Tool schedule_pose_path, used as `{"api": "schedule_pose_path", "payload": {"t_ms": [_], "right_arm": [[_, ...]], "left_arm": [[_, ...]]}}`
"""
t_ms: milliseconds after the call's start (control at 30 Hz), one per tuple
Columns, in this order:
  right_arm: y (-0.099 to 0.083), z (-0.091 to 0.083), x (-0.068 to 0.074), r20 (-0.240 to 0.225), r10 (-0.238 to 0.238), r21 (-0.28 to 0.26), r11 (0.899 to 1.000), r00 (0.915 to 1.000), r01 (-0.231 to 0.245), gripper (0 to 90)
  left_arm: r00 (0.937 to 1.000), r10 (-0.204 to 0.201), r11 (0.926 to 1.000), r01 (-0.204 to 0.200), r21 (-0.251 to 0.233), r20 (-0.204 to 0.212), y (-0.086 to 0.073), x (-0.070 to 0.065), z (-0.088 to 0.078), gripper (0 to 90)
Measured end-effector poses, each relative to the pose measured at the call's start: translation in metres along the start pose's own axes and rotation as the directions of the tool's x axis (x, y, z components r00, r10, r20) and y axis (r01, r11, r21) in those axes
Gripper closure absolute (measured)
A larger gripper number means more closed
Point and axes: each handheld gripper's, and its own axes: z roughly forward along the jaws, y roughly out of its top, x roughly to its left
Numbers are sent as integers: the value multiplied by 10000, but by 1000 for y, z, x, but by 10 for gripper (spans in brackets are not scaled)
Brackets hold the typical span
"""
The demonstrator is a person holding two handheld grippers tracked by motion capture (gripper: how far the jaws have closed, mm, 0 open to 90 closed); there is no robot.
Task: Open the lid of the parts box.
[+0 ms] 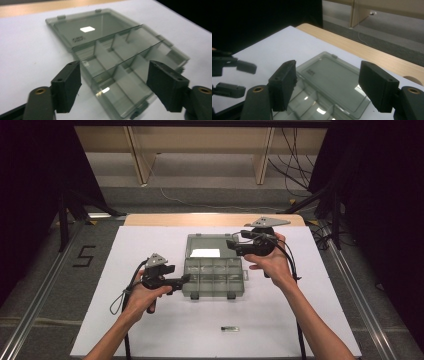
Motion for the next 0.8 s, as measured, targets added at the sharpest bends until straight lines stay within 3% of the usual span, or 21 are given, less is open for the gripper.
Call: {"api": "schedule_pose_path", "payload": {"t_ms": [100, 133, 167, 333, 367, 500, 533, 667, 700, 800], "right_arm": [[-3, -9, 13, -514, -386, 1, 9993, 9979, 387, 313], [-3, -9, 13, -514, -386, 1, 9993, 9979, 387, 313], [-3, -14, 19, -596, -658, 34, 9978, 9960, 661, 312], [-9, -17, 31, -994, -1069, 304, 9934, 9893, 1104, 285], [-12, -19, 37, -1196, -1334, 508, 9888, 9838, 1402, 284], [-16, -21, 45, -1273, -1722, 819, 9796, 9768, 1834, 256], [-20, -21, 50, -1553, -1842, 1066, 9736, 9705, 2019, 246], [-24, -21, 56, -1933, -1939, 1317, 9663, 9618, 2213, 236], [-27, -20, 59, -2115, -2075, 1434, 9600, 9551, 2404, 234], [-31, -19, 63, -2353, -2138, 1687, 9517, 9481, 2564, 227]], "left_arm": [[9990, 313, 9988, -300, -395, 312, -3, -10, -8, 233], [9990, 313, 9988, -300, -395, 312, -3, -10, -8, 228], [9978, 561, 9968, -539, -585, 359, -4, -15, -11, 220], [9968, 647, 9950, -608, -790, 473, -6, -22, -16, 198], [9968, 643, 9946, -602, -844, 467, -6, -24, -17, 194], [9946, 878, 9930, -830, -846, 551, -9, -28, -21, 177], [9944, 932, 9920, -884, -906, 501, -9, -29, -23, 173], [9954, 870, 9907, -822, -1089, 400, -9, -29, -28, 161], [9952, 885, 9902, -834, -1122, 416, -10, -29, -29, 161], [9952, 937, 9894, -898, -1145, 292, -13, -29, -33, 161]]}}
